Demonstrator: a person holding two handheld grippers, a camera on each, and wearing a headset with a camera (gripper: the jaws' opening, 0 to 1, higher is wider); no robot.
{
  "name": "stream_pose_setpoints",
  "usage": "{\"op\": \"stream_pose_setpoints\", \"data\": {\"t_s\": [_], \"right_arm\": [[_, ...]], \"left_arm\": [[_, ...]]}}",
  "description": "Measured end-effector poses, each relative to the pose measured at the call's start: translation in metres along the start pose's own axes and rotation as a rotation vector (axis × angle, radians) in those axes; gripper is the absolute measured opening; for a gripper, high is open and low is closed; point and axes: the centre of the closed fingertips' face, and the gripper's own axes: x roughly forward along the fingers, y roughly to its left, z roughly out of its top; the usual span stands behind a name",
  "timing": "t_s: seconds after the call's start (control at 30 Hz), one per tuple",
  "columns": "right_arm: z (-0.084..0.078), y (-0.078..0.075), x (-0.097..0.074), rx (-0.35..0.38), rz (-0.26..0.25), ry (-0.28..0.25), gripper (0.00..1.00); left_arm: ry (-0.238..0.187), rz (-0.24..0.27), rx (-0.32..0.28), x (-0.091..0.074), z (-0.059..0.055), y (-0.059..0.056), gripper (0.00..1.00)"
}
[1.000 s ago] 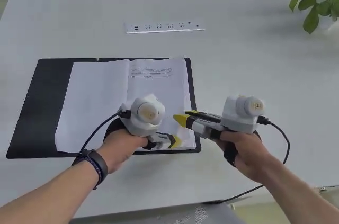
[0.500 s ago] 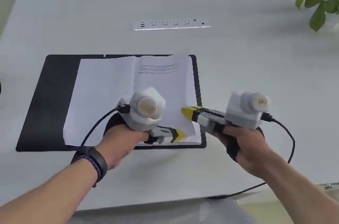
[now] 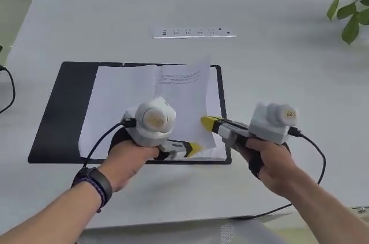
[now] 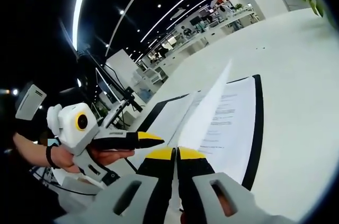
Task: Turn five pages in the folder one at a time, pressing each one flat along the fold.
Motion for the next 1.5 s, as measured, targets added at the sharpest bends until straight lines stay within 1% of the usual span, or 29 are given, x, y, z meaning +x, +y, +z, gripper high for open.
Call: {"op": "stream_pose_setpoints", "data": {"t_s": [0.17, 0.3, 0.4, 0.5, 0.6, 0.77, 0.9, 0.97, 1.0, 1.03, 1.17, 1.27, 1.43, 1.5], "right_arm": [[0.004, 0.011, 0.006, -0.001, 0.009, -0.013, 0.00], [0.004, 0.019, 0.013, 0.003, 0.014, -0.023, 0.00], [0.008, 0.027, 0.018, 0.013, 0.021, -0.042, 0.00], [0.011, 0.036, 0.025, 0.016, 0.030, -0.056, 0.00], [0.014, 0.044, 0.032, 0.016, 0.039, -0.064, 0.00], [0.019, 0.060, 0.042, 0.020, 0.062, -0.082, 0.00], [0.021, 0.073, 0.054, 0.010, 0.089, -0.075, 0.00], [0.021, 0.077, 0.060, -0.002, 0.097, -0.064, 0.00], [0.021, 0.082, 0.063, -0.004, 0.105, -0.060, 0.00], [0.021, 0.084, 0.064, -0.004, 0.108, -0.059, 0.00], [0.022, 0.095, 0.075, -0.018, 0.132, -0.049, 0.00], [0.024, 0.104, 0.081, -0.026, 0.147, -0.047, 0.00], [0.020, 0.116, 0.093, -0.026, 0.167, -0.039, 0.00], [0.018, 0.121, 0.096, -0.029, 0.173, -0.037, 0.00]], "left_arm": [[-0.021, 0.025, -0.020, -0.016, -0.003, 0.012, 0.66], [-0.028, 0.042, -0.022, -0.026, -0.006, 0.020, 0.66], [-0.035, 0.056, -0.023, -0.036, -0.008, 0.028, 0.66], [-0.039, 0.067, -0.026, -0.043, -0.010, 0.033, 0.66], [-0.049, 0.075, -0.041, -0.051, -0.012, 0.038, 0.67], [-0.054, 0.094, -0.036, -0.066, -0.016, 0.046, 0.67], [-0.061, 0.113, -0.040, -0.080, -0.019, 0.054, 0.67], [-0.068, 0.123, -0.047, -0.089, -0.021, 0.057, 0.67], [-0.068, 0.130, -0.046, -0.093, -0.023, 0.060, 0.67], [-0.068, 0.133, -0.046, -0.094, -0.023, 0.061, 0.68], [-0.078, 0.159, -0.067, -0.110, -0.029, 0.071, 0.68], [-0.077, 0.174, -0.067, -0.121, -0.034, 0.075, 0.68], [-0.083, 0.205, -0.074, -0.141, -0.040, 0.082, 0.68], [-0.085, 0.213, -0.077, -0.146, -0.042, 0.084, 0.68]]}}
